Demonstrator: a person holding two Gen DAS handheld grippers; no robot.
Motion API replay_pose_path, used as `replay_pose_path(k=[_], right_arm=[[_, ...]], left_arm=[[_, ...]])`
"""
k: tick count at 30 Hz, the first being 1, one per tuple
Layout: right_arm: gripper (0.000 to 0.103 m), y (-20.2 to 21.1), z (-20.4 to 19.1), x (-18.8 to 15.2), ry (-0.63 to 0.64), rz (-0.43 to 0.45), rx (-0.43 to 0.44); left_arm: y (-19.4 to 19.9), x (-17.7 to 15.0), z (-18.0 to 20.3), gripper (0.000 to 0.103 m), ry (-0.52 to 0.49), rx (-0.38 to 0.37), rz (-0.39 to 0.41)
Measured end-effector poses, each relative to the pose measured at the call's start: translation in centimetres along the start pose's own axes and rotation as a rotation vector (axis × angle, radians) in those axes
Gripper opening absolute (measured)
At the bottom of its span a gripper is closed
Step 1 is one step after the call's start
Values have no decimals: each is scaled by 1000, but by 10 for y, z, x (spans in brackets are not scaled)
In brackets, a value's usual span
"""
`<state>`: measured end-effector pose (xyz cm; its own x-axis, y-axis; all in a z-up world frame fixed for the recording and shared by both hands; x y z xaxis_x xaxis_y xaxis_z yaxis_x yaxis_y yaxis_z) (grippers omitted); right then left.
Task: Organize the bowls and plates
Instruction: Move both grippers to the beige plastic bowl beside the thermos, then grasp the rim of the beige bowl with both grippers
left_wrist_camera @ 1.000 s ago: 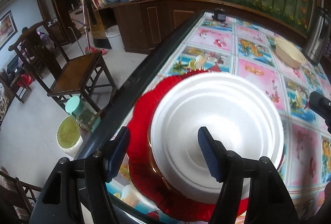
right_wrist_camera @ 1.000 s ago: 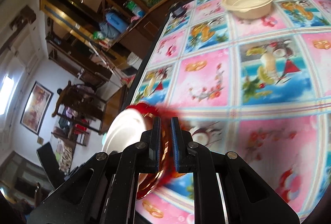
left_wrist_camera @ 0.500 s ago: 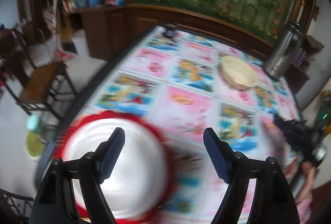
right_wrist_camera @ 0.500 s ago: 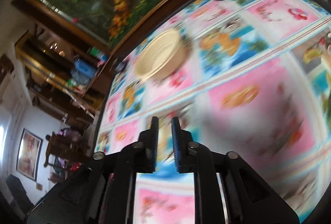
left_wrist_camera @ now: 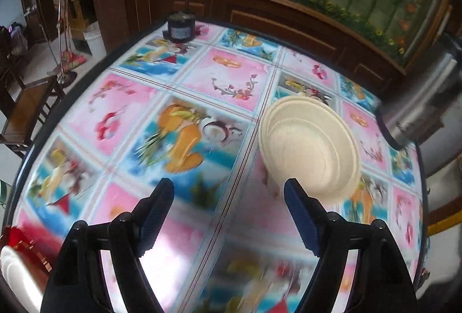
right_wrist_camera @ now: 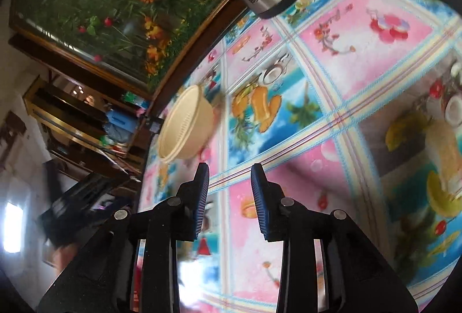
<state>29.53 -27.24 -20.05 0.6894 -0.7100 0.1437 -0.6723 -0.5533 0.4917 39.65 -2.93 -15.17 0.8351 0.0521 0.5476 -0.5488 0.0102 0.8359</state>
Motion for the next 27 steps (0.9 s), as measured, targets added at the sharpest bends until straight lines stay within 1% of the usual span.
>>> replay_pose_path(k=[1, 3, 6, 7, 10, 12, 13, 14, 15, 16, 17, 19, 21, 25, 26, 27], right_arm=[[30, -1, 1, -2, -28, -21, 19], [30, -3, 2, -4, -59, -42, 35], [30, -3, -3, -6, -55, -44, 44], [30, -3, -5, -6, -46, -40, 44], [30, -3, -9, -4, -3, -11, 26], [30, -6, -9, -3, 13, -7, 24], [30, -11, -9, -3, 31, -6, 6], [30, -13, -7, -2, 39, -5, -7], [30, -17, -5, -2, 46, -2, -21], [30, -19, -3, -1, 48, -2, -27], [30, -20, -2, 0, 52, -1, -36], [30, -21, 0, 0, 64, 9, -52], [30, -21, -1, 1, 72, 10, -51], [30, -16, -5, 3, 77, 17, -30], [32, -15, -6, 4, 81, 22, -27], [39, -13, -6, 5, 86, 28, -27]], left_arm=[[-7, 4, 0, 79, 19, -10, -8], [-19, 11, 4, 79, 56, -59, -21], [-38, 14, 3, 79, 85, -56, -63], [-41, 16, 5, 79, 88, -58, -67], [-47, 16, 11, 79, 93, -97, -67], [-48, 15, 18, 77, 75, -113, -59], [-49, 15, 21, 76, 58, -113, -57], [-50, 13, 24, 70, 37, -104, -58], [-51, 12, 26, 48, 23, -104, -61], [-53, 10, 29, 25, 13, -122, -72], [-56, 6, 33, 20, 16, -158, -89], [-55, 2, 34, 15, 20, -165, -94], [-50, 0, 38, 13, -16, -162, -86], [-39, -17, 50, 12, -63, -207, -129], [-35, -22, 52, 12, -82, -203, -134], [-33, -27, 55, 12, -95, -207, -141]])
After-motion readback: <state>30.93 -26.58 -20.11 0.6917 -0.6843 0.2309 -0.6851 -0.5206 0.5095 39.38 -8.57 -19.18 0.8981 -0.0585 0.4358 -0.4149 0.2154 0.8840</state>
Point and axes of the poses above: each gripper's, at about its wrist camera, not at the fingertips, and y roughly against the way its jaws point, z to its right, x to its top, the point moved 9 cm from there along -y, roughly the way its jaws point, and after that the axes turned 13 degrees about -y, right-handed, at the moved point
